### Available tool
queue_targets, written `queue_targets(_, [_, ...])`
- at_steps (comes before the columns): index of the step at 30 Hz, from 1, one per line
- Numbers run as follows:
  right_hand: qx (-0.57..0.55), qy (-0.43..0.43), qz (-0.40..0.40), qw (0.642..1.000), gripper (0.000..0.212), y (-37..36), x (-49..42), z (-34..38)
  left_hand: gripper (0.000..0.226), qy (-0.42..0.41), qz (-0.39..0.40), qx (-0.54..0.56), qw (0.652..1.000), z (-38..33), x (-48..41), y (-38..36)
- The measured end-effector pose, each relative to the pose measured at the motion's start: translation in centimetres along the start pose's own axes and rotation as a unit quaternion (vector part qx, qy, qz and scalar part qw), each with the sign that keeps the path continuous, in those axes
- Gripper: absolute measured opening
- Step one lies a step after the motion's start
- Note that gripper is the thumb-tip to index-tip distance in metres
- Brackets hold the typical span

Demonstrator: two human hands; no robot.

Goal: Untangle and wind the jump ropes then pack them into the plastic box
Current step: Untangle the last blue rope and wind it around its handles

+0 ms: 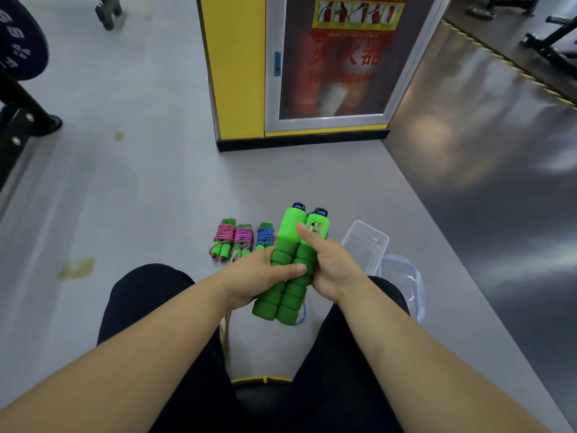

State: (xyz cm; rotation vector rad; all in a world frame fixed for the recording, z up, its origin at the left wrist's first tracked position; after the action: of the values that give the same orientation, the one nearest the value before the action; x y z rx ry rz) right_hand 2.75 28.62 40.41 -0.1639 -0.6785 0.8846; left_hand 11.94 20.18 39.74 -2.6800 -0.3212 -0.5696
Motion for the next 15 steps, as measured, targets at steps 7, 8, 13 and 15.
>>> queue_targets(7, [-0.039,-0.043,-0.019,0.998,0.026,-0.8,-0.1,-0.3,0.025,0.029,-0.002,0.047,0.998,0.4,0.4,-0.1])
queue_targets(8, [-0.043,-0.04,-0.016,0.998,0.02,-0.8,0.0,-0.5,0.028,0.037,-0.003,0.056,0.998,0.5,0.6,-0.2])
queue_targets(13, [-0.061,0.002,0.009,0.998,0.017,-1.5,0.5,-0.6,0.039,0.078,-0.011,0.107,0.991,1.3,1.1,-0.2])
queue_targets(15, [-0.053,0.022,0.002,0.998,0.014,-1.9,0.7,-0.6,0.034,0.086,0.005,0.092,0.992,1.2,1.2,0.0])
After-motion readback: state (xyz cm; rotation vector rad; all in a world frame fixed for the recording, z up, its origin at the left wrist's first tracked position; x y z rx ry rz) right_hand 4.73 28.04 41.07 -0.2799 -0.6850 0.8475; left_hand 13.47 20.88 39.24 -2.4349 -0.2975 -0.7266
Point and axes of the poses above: each hand's wrist, its own x-axis away from the middle knuckle, its own y-axis out of the back of the hand, z = x × y, the point moved 2 cm from there along -x, towards the middle knuckle, and after that the axes turned 8 degrees about x, right-handed, at the moved point
